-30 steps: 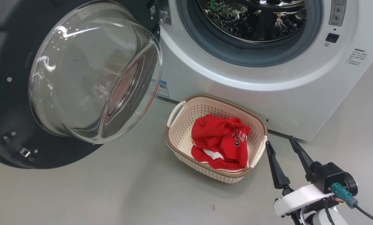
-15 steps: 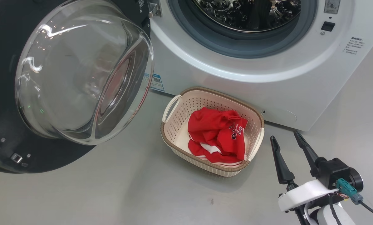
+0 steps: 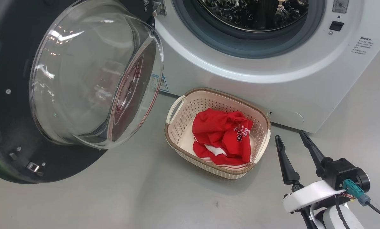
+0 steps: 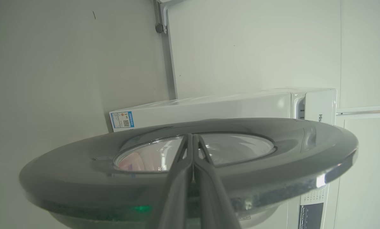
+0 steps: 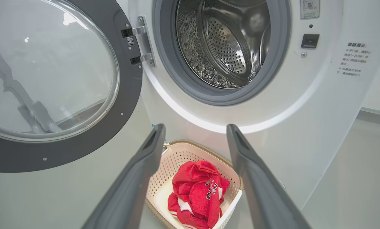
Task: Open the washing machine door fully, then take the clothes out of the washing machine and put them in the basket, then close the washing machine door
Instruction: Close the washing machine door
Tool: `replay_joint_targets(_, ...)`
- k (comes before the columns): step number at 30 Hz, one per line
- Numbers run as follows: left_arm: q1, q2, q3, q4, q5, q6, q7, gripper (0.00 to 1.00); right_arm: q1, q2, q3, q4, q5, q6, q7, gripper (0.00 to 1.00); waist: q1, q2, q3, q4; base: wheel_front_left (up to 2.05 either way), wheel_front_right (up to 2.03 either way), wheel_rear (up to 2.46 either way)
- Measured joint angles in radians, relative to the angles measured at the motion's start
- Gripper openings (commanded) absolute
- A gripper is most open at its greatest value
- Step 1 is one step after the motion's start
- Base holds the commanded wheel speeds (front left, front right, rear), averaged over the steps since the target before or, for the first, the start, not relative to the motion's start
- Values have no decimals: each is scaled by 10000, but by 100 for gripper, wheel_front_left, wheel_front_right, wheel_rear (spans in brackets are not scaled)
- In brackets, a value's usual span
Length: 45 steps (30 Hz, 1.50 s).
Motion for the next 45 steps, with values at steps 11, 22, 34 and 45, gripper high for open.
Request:
replay_joint_targets(11, 113, -77, -230, -79, -447, -583, 1039, 0, -2, 0, 0, -25, 0, -12, 0, 100, 0, 0, 58, 24, 0, 0, 0)
replay_joint_targets(22, 647, -560, -474, -763, -949, -1026, 2031, 0, -16, 15, -54, -105, 2, -67, -2, 100, 0, 0, 100, -111, 0, 0, 0)
replay_joint_targets(34, 1363, -888, -711, -1755, -1070, -1129, 2907, 0, -134, 100, -56, -113, 13, -96, -69, 100, 0, 0, 64, -440, 0, 0, 0)
replay_joint_targets(45, 1785, -1254, -1135, -2556, -1150, -1206, 3436, 0, -242, 155, -117, -113, 33, -146, -178, 100, 0, 0, 82, -959, 0, 0, 0)
